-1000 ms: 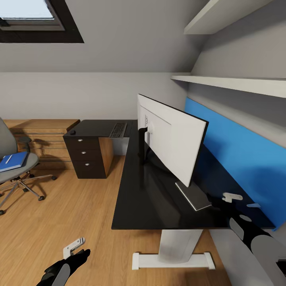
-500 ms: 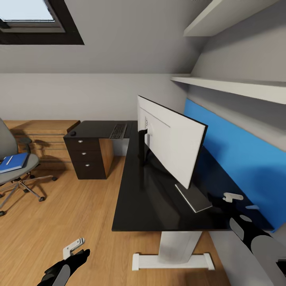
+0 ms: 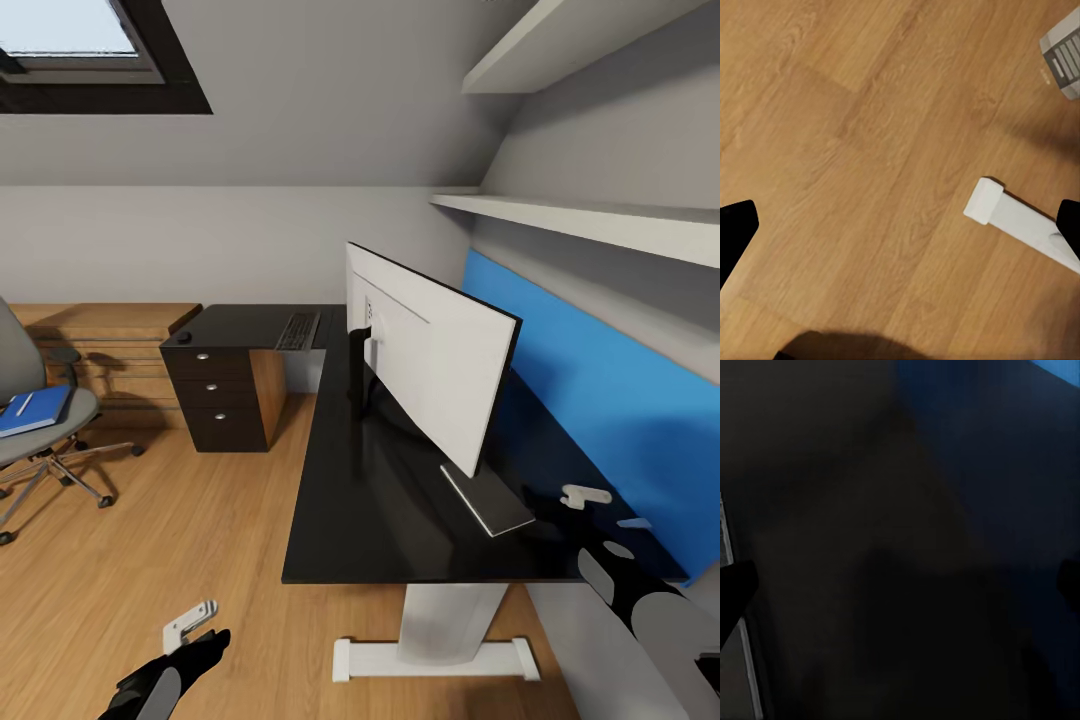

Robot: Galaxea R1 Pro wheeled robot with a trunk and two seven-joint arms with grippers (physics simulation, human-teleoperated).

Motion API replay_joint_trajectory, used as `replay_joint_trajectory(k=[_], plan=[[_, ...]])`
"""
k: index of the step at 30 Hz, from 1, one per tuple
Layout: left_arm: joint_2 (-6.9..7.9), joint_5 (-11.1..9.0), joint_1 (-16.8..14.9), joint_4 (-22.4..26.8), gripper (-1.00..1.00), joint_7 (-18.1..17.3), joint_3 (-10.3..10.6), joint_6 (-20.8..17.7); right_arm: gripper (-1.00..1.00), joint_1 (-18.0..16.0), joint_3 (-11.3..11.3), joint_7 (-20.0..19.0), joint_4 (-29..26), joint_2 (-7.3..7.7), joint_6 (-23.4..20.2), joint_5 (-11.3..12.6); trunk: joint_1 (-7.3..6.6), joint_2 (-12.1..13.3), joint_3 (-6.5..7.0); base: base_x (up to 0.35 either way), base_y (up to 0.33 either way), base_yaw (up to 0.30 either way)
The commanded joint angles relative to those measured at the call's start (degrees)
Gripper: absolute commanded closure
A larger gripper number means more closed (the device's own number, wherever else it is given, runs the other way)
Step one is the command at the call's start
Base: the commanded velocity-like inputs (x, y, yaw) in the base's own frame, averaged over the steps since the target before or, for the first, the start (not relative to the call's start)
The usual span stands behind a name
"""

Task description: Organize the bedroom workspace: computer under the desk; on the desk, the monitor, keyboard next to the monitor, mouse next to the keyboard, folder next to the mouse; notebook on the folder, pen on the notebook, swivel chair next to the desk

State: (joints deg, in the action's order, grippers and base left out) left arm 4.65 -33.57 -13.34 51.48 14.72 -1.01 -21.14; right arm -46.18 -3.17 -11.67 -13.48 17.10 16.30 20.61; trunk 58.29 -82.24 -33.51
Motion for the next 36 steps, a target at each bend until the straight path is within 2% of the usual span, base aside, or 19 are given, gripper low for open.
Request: replay_joint_trajectory(k=[1,7,15,26,36], plan=[[0.01,-0.61,-0.02,0.11,-1.00,0.39,0.03,-0.22,-1.00,-0.05,-0.38,-0.50,0.07,0.02,0.22,0.56,0.00,-0.03,-0.06,0.000,0.000,0.000],[0.01,-0.62,-0.02,0.09,-1.00,0.39,0.04,-0.22,-1.00,-0.05,-0.48,-2.32,0.08,0.00,0.23,0.43,0.00,-0.03,-0.06,0.000,0.000,0.000],[0.01,-0.54,-0.02,-1.09,-1.00,0.39,0.18,-0.15,-1.00,-0.05,-0.52,-9.00,0.10,0.12,0.23,0.14,0.00,-0.03,-0.06,0.000,0.000,0.000],[0.01,-0.47,-0.02,-1.38,-1.00,0.38,0.22,-0.13,-1.00,-0.05,-0.66,-10.66,0.12,0.10,0.23,-0.26,0.00,-0.03,-0.06,0.000,0.000,0.000],[0.01,-0.53,-0.02,-1.32,-1.00,0.38,0.23,-0.13,-1.00,-0.05,-0.98,-10.99,0.19,-0.36,0.15,-4.17,0.00,-0.03,-0.06,0.000,0.000,0.000]])
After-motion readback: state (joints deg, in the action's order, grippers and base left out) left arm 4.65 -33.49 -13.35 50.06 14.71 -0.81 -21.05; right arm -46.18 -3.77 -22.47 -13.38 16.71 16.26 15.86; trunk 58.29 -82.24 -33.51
